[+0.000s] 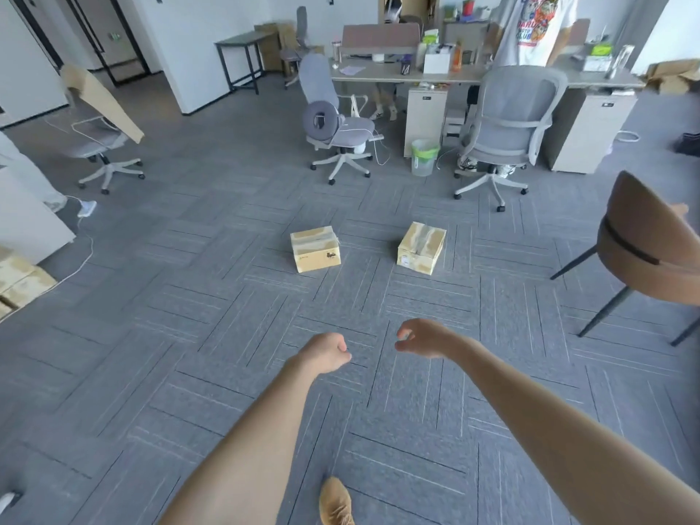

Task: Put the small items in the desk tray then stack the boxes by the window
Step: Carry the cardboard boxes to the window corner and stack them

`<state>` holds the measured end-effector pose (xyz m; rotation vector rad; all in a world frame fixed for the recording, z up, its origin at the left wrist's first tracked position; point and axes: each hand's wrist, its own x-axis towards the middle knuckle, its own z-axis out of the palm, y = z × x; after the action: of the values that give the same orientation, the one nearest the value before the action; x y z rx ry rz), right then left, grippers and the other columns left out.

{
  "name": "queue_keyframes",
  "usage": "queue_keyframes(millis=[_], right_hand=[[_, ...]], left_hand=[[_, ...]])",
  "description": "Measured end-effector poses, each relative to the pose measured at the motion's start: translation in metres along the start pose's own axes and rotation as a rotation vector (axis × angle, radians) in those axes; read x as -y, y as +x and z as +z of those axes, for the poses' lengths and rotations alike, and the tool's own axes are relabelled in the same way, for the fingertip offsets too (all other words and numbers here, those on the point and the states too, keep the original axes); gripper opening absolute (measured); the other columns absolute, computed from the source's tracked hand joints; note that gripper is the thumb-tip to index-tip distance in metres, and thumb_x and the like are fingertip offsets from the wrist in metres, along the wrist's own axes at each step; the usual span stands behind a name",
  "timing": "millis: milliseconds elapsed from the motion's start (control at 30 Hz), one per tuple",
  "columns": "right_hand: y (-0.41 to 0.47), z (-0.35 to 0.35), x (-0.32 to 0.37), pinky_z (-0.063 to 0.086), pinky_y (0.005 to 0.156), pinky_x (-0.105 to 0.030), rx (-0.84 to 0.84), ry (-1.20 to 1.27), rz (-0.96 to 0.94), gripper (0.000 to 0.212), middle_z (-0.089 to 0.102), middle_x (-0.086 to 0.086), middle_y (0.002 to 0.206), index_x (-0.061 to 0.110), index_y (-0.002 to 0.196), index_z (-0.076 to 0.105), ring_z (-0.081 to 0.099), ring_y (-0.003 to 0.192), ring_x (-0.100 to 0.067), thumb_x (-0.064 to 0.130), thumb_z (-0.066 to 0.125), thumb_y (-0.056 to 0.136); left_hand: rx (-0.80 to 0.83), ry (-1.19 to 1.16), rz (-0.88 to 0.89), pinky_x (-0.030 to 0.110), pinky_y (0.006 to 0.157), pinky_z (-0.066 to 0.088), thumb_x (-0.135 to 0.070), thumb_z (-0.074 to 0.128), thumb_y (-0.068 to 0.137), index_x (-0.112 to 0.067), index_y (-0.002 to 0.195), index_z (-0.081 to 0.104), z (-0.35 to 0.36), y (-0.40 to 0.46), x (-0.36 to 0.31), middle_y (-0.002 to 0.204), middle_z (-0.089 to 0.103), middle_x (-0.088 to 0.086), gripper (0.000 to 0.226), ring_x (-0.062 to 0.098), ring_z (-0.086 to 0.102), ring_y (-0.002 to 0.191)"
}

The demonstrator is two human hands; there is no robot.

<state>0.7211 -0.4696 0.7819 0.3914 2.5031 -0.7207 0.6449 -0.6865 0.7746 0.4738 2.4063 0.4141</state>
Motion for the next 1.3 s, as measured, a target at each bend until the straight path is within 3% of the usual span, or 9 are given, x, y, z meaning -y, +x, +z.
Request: queue_keyframes(millis=[67,200,233,433,567,700,933,1100,1300], right_hand=[[0.053,-0.020,0.018,0.049,0.104,-0.044,-0.008,0.019,0.020,0.043,0.061,-0.006,0.138,0.018,0.135,0.058,0.060,0.122,-0.029,0.039,0.060,0.098],[0.147,-0.068,0.057,0.047,0.106,-0.043,0.003,0.023,0.048,0.045,0.061,-0.007,0.138,0.017,0.136,0.059,0.059,0.124,-0.027,0.039,0.060,0.098],[0.170,-0.081,0.067,0.047,0.106,-0.043,0.001,0.028,0.054,0.044,0.062,-0.007,0.137,0.016,0.136,0.059,0.060,0.123,-0.027,0.039,0.060,0.098],[0.296,-0.154,0.104,0.049,0.104,-0.042,0.004,0.036,0.035,0.038,0.066,-0.004,0.133,0.019,0.130,0.063,0.064,0.118,-0.025,0.039,0.059,0.098],[0.395,-0.200,0.113,0.048,0.106,-0.043,0.020,0.040,0.026,0.037,0.065,-0.005,0.134,0.016,0.128,0.064,0.062,0.121,-0.025,0.037,0.060,0.098],[0.511,-0.246,0.119,0.051,0.102,-0.039,0.030,0.057,0.017,0.035,0.067,-0.005,0.130,0.017,0.127,0.065,0.065,0.115,-0.023,0.036,0.062,0.098],[0.690,-0.331,0.155,0.049,0.104,-0.040,0.086,0.042,0.003,0.030,0.068,-0.005,0.128,0.018,0.122,0.068,0.062,0.119,-0.024,0.034,0.060,0.097],[0.791,-0.368,0.185,0.050,0.103,-0.042,0.129,0.035,0.034,0.028,0.069,-0.004,0.126,0.019,0.119,0.070,0.062,0.117,-0.024,0.032,0.062,0.095],[0.910,-0.387,0.198,0.050,0.101,-0.040,0.160,0.045,0.140,0.031,0.069,-0.004,0.126,0.017,0.121,0.069,0.062,0.117,-0.024,0.032,0.061,0.096]], left_hand=[[-0.008,-0.003,-0.004,0.032,0.092,0.045,-0.032,0.056,0.099,-0.014,0.121,0.063,-0.037,0.049,0.016,0.124,0.060,0.005,0.029,0.023,0.058,0.112],[0.002,0.059,0.008,0.029,0.070,0.037,-0.028,0.053,0.099,-0.018,0.091,0.052,-0.113,0.133,0.036,0.088,0.049,0.003,0.013,0.016,0.047,0.071],[-0.001,0.075,0.009,0.029,0.068,0.036,-0.027,0.053,0.099,-0.019,0.089,0.050,-0.133,0.154,0.038,0.085,0.047,0.002,0.013,0.016,0.045,0.069],[0.007,0.050,-0.030,0.034,0.092,0.047,-0.033,0.055,0.096,-0.015,0.109,0.064,-0.227,0.276,0.047,0.116,0.063,0.003,0.024,0.021,0.059,0.105],[0.021,0.062,-0.030,0.034,0.087,0.046,-0.031,0.055,0.098,-0.019,0.098,0.058,-0.279,0.365,0.050,0.103,0.057,0.004,0.012,0.022,0.055,0.094],[0.001,0.021,-0.075,0.031,0.088,0.044,-0.030,0.054,0.099,-0.011,0.118,0.064,-0.328,0.465,0.056,0.121,0.061,0.005,0.028,0.023,0.058,0.114],[0.032,0.003,-0.110,0.031,0.075,0.038,-0.025,0.054,0.099,-0.016,0.096,0.054,-0.422,0.610,0.058,0.097,0.051,0.006,0.009,0.020,0.050,0.087],[0.063,-0.078,-0.166,0.035,0.088,0.049,-0.026,0.054,0.101,-0.002,0.117,0.067,-0.477,0.693,0.075,0.116,0.067,0.014,0.032,0.028,0.064,0.107],[0.171,-0.074,-0.162,0.035,0.083,0.051,-0.026,0.055,0.098,-0.003,0.113,0.068,-0.507,0.817,0.129,0.114,0.070,0.015,0.031,0.029,0.066,0.104]])
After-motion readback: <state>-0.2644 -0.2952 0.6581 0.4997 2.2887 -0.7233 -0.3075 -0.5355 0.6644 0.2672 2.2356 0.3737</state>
